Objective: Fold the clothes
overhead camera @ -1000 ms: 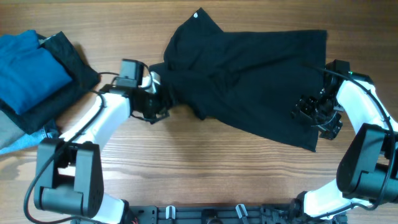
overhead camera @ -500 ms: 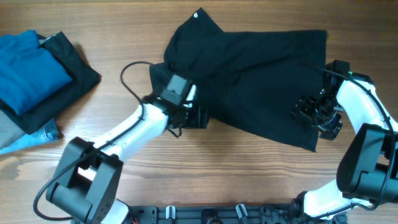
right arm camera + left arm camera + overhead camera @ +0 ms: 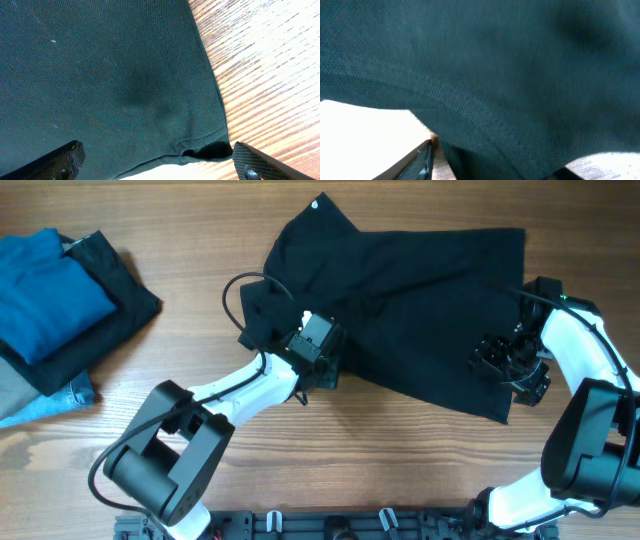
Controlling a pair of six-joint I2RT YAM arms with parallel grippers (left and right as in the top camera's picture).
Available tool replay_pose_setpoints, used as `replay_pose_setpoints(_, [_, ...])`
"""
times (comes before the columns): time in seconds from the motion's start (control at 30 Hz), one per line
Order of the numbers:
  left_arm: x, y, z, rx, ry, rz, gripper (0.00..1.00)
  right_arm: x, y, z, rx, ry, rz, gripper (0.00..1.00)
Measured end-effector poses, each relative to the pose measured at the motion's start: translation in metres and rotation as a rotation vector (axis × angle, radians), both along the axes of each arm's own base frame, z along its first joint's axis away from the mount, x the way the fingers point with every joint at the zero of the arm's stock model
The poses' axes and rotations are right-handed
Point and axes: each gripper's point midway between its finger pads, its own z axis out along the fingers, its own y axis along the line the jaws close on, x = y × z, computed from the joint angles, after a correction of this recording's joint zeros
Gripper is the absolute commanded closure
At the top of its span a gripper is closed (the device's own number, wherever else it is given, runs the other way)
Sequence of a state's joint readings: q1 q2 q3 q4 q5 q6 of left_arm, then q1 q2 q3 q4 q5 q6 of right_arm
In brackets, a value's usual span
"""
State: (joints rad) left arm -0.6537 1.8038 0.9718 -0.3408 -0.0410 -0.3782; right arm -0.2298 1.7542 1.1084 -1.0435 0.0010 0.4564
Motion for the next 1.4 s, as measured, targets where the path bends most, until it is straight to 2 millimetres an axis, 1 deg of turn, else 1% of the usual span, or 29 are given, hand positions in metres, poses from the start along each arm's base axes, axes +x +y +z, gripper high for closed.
replay_pose_setpoints(0.03, [0.002,0.000,0.000,0.001,-0.008,0.005,0.77,0.000,0.000,0.000,0.000,0.000,0.000,0.00])
replay_pose_setpoints(0.07, [0.002,0.001,0.000,0.003,-0.010,0.008,0.96,0.000,0.000,0.000,0.000,0.000,0.000,0.00])
replay_pose_setpoints(0.2, [0.003,0.003,-0.002,0.018,-0.012,0.005,0.96,-0.001,0.000,0.000,0.001,0.004,0.000,0.00])
replay_pose_setpoints(0.3, [-0.003,0.007,-0.003,0.040,0.015,0.005,0.96,-0.001,0.000,0.000,0.001,0.004,0.000,0.00])
replay_pose_setpoints(0.4, [-0.023,0.024,-0.003,0.113,0.093,-0.002,0.96,-0.001,0.000,0.000,0.000,0.004,0.000,0.00])
replay_pose_setpoints(0.5, [-0.055,0.053,0.003,0.227,0.203,-0.007,0.96,-0.001,-0.001,0.000,-0.003,0.004,0.001,0.00])
replay_pose_setpoints(0.57, [-0.068,0.068,0.022,0.278,0.234,-0.013,0.96,-0.001,-0.002,0.000,-0.009,0.006,0.001,0.00])
replay_pose_setpoints(0.6, [-0.068,0.069,0.036,0.277,0.215,-0.020,0.95,-0.001,-0.002,0.000,-0.013,0.006,0.002,0.00])
replay_pose_setpoints(0.63, [-0.066,0.068,0.047,0.267,0.195,-0.026,0.93,-0.002,-0.003,0.000,-0.016,0.008,0.002,0.00])
replay_pose_setpoints(0.73, [-0.045,0.054,0.102,0.171,0.037,-0.039,0.92,-0.004,-0.004,0.000,-0.023,0.016,0.003,0.00])
replay_pose_setpoints(0.77, [-0.041,0.052,0.114,0.147,0.000,-0.040,0.93,-0.006,-0.003,0.001,-0.021,0.025,0.004,0.00])
replay_pose_setpoints(0.8, [-0.039,0.051,0.122,0.132,-0.023,-0.039,0.94,-0.010,-0.002,0.001,-0.015,0.044,0.008,0.00])
replay_pose_setpoints(0.83, [-0.038,0.050,0.140,0.102,-0.073,-0.039,0.94,-0.014,-0.001,0.002,-0.011,0.057,0.012,0.00])
replay_pose_setpoints(0.9, [-0.038,0.052,0.148,0.092,-0.096,-0.039,0.95,-0.022,0.004,0.003,0.018,0.090,0.032,0.00])
replay_pose_setpoints(0.97, [-0.038,0.052,0.147,0.093,-0.094,-0.040,0.96,-0.027,0.010,0.003,0.057,0.104,0.060,0.00])
replay_pose_setpoints(1.03, [-0.038,0.052,0.144,0.099,-0.087,-0.041,0.96,-0.035,0.021,-0.002,0.123,0.116,0.098,0.00])
replay_pose_setpoints(1.1, [-0.038,0.051,0.142,0.102,-0.081,-0.041,0.96,-0.049,0.036,-0.008,0.210,0.140,0.135,0.00])
replay_pose_setpoints(1.23, [-0.038,0.051,0.141,0.105,-0.078,-0.041,0.96,-0.072,0.064,-0.017,0.364,0.166,0.147,0.00])
replay_pose_setpoints(1.33, [-0.038,0.051,0.141,0.106,-0.077,-0.041,0.96,-0.093,0.092,-0.022,0.516,0.176,0.157,0.00])
replay_pose_setpoints(1.4, [-0.038,0.051,0.141,0.106,-0.076,-0.041,0.96,-0.100,0.107,-0.023,0.579,0.174,0.169,0.00])
